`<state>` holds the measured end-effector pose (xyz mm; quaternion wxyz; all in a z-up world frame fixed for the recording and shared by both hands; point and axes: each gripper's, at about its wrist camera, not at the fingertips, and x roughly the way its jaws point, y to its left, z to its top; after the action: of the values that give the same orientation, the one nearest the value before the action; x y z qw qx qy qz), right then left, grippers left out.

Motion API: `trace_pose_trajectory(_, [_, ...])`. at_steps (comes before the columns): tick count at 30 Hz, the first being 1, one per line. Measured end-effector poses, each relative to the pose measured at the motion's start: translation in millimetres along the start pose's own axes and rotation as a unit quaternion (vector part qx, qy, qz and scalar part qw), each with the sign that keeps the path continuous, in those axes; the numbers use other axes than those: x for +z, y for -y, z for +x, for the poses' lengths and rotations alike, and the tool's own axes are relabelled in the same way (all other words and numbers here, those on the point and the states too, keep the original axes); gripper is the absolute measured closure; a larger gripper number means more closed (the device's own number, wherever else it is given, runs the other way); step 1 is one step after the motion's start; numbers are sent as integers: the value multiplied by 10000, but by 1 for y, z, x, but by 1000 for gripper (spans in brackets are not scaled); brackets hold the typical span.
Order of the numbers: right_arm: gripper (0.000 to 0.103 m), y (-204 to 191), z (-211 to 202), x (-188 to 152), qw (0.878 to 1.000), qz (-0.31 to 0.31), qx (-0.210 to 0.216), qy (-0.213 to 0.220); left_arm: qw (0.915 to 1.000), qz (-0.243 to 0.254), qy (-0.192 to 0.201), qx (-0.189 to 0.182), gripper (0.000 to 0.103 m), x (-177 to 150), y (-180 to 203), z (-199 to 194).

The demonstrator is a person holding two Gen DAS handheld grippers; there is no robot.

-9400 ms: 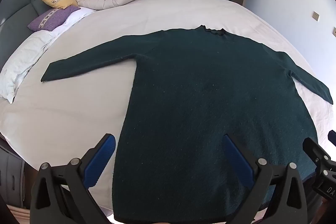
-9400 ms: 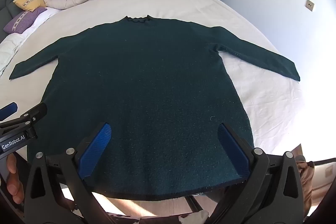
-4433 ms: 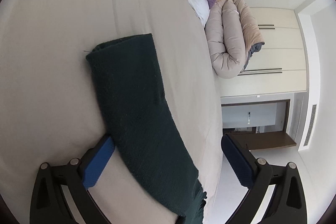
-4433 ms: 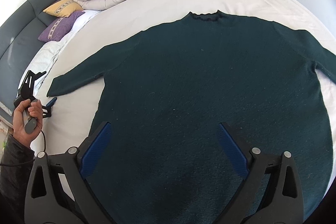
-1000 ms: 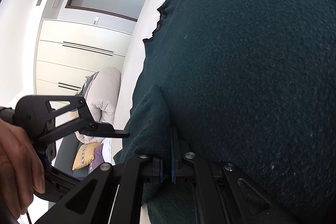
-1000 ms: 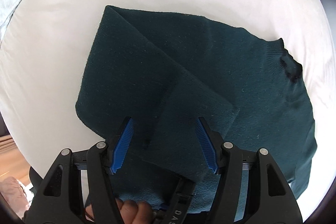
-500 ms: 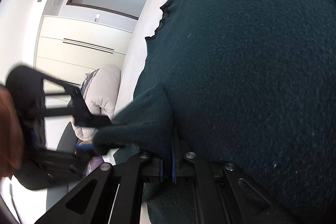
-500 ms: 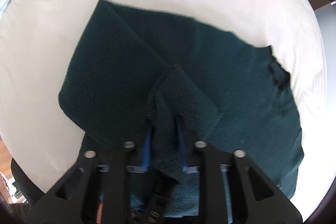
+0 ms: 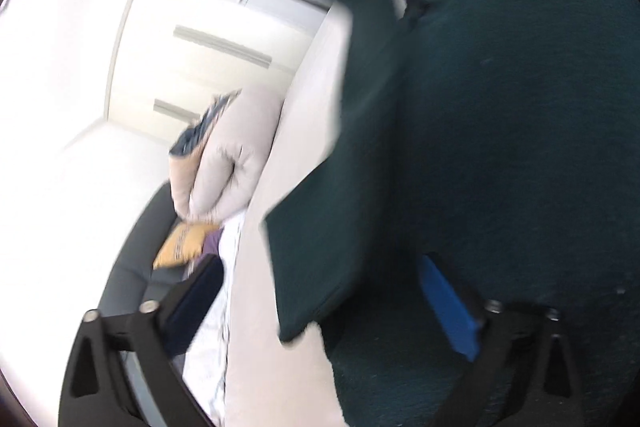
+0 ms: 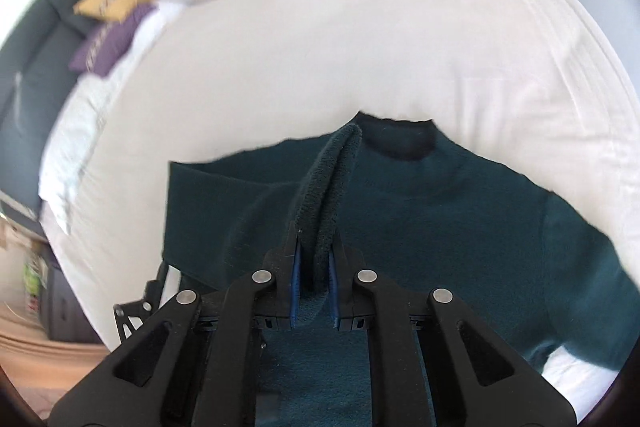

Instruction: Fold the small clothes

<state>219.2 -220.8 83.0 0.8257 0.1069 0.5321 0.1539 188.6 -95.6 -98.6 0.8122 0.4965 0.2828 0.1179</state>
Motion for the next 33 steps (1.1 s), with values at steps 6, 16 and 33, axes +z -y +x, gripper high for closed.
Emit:
trace_pose_trajectory(6, [93, 32, -46, -33, 9785, 907, 1796, 462, 9936, 770, 429, 706, 0, 4, 19, -10])
trace_pose_trajectory(16, [93, 31, -98, -44, 9646, 1102, 2264, 786, 9938, 897, 343, 561, 0, -21, -4, -2])
trace_pose_trajectory(33, [93, 169, 6, -94, 9633, 2110, 1608, 416, 8247, -4006, -939, -3880, 65, -87, -153, 73])
